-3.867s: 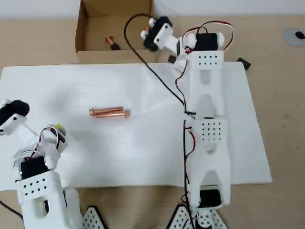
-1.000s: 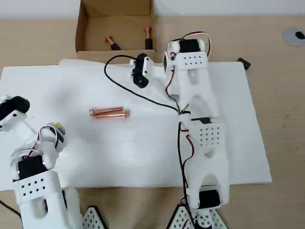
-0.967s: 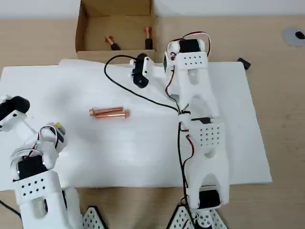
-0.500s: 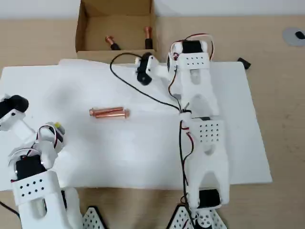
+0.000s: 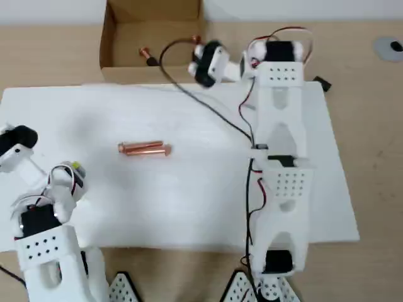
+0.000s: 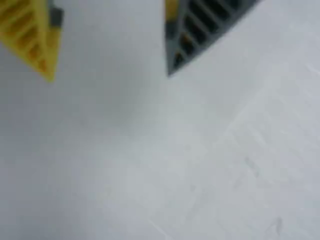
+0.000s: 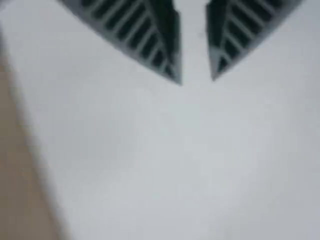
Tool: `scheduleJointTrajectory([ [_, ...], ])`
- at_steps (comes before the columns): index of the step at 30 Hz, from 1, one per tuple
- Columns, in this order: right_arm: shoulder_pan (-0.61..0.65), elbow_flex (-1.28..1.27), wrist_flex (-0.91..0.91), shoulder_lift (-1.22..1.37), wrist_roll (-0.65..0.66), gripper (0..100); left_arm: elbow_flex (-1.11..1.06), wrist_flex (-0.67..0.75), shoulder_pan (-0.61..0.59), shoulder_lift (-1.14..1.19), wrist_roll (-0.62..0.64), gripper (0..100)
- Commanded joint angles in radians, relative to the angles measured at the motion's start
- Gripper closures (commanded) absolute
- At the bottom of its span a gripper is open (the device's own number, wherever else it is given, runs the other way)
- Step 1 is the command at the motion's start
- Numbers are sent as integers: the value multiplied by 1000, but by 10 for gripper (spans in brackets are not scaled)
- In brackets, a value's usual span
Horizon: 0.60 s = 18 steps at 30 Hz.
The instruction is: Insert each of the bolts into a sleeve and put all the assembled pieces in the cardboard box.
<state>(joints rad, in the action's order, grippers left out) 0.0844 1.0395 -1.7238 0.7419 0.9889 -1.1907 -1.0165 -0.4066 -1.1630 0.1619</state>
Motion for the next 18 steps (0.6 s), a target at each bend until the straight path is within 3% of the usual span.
scheduleJointTrajectory([
  [1,-22,47,21,-108,-91,921,54,-5,-5,-5,-6,839],
  [5,-22,48,-43,-133,-239,921,95,-5,9,-5,-5,839],
  [9,-35,-22,-66,-165,-388,924,132,-5,172,1,-6,836],
  [14,-41,-354,-66,-328,-436,926,143,-64,419,-5,-8,840],
  [18,-45,-696,-66,-688,-430,959,206,-189,477,-5,-9,840],
])
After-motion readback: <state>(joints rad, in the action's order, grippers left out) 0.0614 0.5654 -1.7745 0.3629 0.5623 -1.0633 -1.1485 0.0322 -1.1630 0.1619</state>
